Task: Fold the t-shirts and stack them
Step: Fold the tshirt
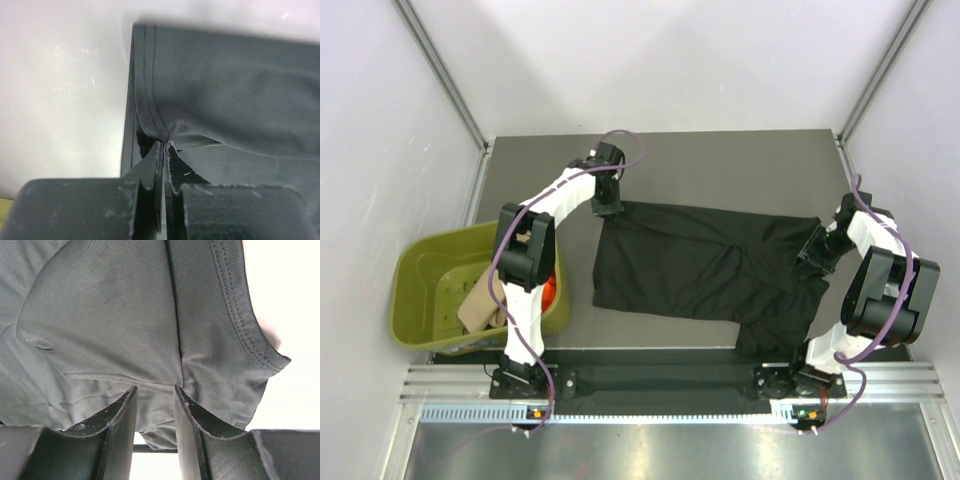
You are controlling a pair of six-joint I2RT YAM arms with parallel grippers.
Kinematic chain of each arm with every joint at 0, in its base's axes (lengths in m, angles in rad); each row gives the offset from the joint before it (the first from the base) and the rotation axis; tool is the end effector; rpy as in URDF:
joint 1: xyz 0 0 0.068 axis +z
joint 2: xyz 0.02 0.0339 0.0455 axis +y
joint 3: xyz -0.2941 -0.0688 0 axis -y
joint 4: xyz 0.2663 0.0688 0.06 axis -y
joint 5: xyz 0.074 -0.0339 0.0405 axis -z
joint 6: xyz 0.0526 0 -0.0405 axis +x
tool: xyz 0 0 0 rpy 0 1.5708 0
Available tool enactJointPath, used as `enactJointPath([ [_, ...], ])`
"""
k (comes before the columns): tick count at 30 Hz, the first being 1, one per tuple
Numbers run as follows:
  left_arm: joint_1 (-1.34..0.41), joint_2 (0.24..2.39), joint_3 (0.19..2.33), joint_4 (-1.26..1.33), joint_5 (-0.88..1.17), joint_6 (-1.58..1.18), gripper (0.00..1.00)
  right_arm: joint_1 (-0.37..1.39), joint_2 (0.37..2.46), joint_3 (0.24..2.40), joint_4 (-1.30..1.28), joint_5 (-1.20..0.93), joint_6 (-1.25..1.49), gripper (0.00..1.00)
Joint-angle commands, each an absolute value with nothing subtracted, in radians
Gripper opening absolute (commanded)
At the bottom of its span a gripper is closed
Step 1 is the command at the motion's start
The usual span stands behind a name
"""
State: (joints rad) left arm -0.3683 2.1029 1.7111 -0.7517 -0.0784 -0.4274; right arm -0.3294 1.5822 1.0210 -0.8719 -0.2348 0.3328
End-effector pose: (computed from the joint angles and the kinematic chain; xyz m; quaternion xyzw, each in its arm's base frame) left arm 0.4592 -0.1728 0.2056 -0.0372 0.9758 -0.0468 0.2102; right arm 0.2859 -0.0848 0.1927 0.3145 0.9396 0.1170 0.0681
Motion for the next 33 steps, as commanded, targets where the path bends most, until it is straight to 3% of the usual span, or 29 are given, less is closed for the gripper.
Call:
enactJointPath([
  [1,-0.373,2.052,1.658,-0.741,-0.104,-0.428,0.00,-0.322,1.591,1.014,-0.848,-0.241,0.316,0.35],
  [9,-0.373,2.019,1.566,-0.722,-0.143,-0.446,0.04,-0.322,1.637,1.087,-0.839,-0.244,0.337,0.35],
  [13,-0.373,1.976,1.574,-0.727,-0.178,-0.456,0.36,-0.325,1.699,1.228,-0.813,-0.249,0.379,0.35],
  [14,-0.373,1.968,1.586,-0.710,-0.187,-0.454,0.49,-0.325,1.732,1.256,-0.807,-0.249,0.393,0.35],
  [16,-0.371,1.957,1.620,-0.707,-0.199,-0.453,0.53,-0.325,1.772,1.348,-0.805,-0.239,0.400,0.35],
  [24,-0.336,2.066,1.804,-0.640,-0.105,-0.394,0.47,-0.339,1.933,1.566,-0.810,-0.189,0.387,0.34],
  [33,-0.262,2.184,1.884,-0.676,-0.022,-0.405,0.45,-0.350,2.003,1.598,-0.788,-0.209,0.361,0.34],
])
